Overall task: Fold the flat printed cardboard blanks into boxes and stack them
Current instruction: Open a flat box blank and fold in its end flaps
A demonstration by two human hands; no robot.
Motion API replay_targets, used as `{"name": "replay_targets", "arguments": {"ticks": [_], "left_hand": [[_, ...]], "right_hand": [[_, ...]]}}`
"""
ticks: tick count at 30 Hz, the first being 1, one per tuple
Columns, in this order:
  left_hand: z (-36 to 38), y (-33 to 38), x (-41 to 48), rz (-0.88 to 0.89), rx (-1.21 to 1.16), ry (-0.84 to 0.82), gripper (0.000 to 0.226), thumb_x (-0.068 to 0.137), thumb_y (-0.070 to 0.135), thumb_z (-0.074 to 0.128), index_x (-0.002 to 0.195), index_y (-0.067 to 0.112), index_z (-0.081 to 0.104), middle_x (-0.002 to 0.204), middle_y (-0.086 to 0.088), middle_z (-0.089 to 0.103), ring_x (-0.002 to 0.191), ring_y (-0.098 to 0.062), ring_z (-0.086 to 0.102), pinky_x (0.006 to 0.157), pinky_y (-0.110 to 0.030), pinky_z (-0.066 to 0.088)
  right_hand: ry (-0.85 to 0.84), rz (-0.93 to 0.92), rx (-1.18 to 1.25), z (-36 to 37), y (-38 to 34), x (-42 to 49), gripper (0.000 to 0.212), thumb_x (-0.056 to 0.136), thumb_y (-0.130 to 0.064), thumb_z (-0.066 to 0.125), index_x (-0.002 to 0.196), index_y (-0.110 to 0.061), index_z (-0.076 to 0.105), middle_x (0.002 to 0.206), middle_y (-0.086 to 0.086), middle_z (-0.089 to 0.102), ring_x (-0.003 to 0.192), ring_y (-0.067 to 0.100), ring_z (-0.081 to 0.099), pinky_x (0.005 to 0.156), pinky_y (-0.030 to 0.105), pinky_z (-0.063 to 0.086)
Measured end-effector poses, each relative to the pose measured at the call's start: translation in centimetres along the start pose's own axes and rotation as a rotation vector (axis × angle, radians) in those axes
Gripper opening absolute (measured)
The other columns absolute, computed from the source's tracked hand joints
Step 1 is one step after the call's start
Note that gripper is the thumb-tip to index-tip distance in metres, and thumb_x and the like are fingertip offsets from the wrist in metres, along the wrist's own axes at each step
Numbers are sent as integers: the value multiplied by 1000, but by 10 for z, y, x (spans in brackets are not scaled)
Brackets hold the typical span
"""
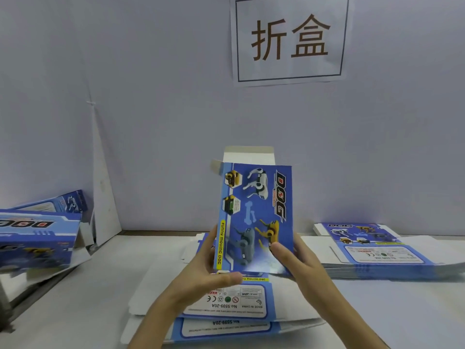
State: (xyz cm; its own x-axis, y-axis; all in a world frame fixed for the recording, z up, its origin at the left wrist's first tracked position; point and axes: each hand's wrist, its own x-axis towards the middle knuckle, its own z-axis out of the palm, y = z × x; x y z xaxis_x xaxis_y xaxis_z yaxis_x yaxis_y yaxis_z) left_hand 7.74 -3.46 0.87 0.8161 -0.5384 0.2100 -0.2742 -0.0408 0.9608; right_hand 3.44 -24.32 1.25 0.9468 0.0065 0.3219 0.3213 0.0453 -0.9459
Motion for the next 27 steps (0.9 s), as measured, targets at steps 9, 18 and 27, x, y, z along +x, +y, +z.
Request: {"name": "replay_targets", "arguments": {"ticks": [9, 18, 27], "left_hand": [[20, 10, 4, 252, 24, 249, 84, 68, 26, 74, 143, 12, 39, 118, 0, 66, 108, -16, 64, 67, -22, 56], [26, 17, 4, 201, -1, 175, 63, 74, 51, 59, 133, 33, 47, 105, 12, 71, 95, -10, 69, 67, -17, 54], [31, 38, -1, 200, 156, 212, 70, 73, 78, 53, 134, 44, 44, 101, 23, 69, 90, 0, 69, 68, -14, 54]], "right_hand": [[14, 343, 128, 5, -18, -2, 70, 55, -67, 60, 107, -20, 66, 86, 13, 74, 64, 25, 70, 44, 27, 51], [118, 515, 85, -11, -34, -6, 67, 66, -66, 57, 96, -7, 67, 73, 16, 72, 57, 31, 69, 39, 22, 45], [38, 607, 101, -18, -46, -11, 65, 83, -63, 49, 99, -3, 69, 77, 19, 69, 54, 32, 63, 39, 21, 42]]}}
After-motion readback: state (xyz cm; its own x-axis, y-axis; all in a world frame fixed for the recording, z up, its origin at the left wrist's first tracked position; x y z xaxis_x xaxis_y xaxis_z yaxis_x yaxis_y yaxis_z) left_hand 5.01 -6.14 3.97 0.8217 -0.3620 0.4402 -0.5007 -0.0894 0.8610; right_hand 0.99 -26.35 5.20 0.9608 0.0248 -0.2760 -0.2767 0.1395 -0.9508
